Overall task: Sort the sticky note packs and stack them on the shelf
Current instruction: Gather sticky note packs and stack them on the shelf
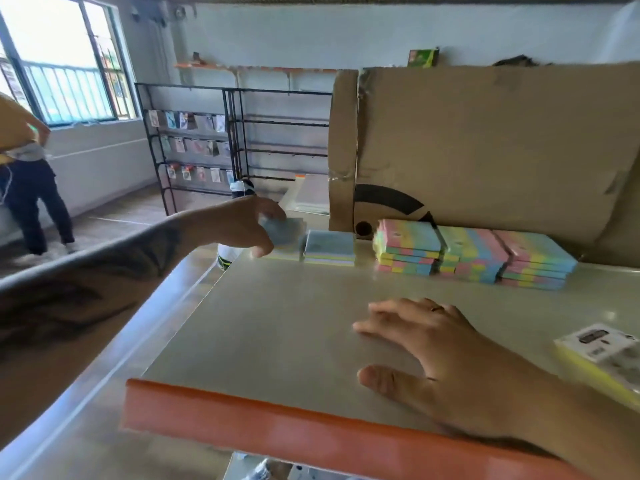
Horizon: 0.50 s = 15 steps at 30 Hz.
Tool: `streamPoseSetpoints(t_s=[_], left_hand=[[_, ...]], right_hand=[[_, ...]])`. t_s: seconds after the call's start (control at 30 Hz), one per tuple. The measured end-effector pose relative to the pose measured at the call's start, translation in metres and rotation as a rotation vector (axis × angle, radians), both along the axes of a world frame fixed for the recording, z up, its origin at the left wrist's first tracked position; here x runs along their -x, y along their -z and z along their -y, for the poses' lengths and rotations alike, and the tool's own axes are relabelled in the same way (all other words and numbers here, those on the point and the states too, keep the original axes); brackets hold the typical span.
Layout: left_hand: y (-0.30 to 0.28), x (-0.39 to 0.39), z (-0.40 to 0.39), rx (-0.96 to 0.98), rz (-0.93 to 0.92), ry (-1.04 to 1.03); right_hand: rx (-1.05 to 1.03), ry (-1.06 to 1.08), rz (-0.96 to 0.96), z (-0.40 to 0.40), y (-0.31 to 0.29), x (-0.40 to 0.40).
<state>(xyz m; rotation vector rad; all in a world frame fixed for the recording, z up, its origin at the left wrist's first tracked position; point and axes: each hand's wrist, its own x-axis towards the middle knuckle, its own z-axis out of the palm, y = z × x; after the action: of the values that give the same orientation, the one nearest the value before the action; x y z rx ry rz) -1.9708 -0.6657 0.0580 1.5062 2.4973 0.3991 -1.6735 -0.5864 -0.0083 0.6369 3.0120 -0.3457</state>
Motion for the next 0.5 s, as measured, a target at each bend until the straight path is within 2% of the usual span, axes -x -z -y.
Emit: streamPoseSetpoints(t_s=[0.5], left_hand=[[0.02, 0.025, -0.015, -0.028, 0.109, 0.071]], right_hand=[[0.015, 0.023, -0.063, 0.003, 0.005, -0.003]])
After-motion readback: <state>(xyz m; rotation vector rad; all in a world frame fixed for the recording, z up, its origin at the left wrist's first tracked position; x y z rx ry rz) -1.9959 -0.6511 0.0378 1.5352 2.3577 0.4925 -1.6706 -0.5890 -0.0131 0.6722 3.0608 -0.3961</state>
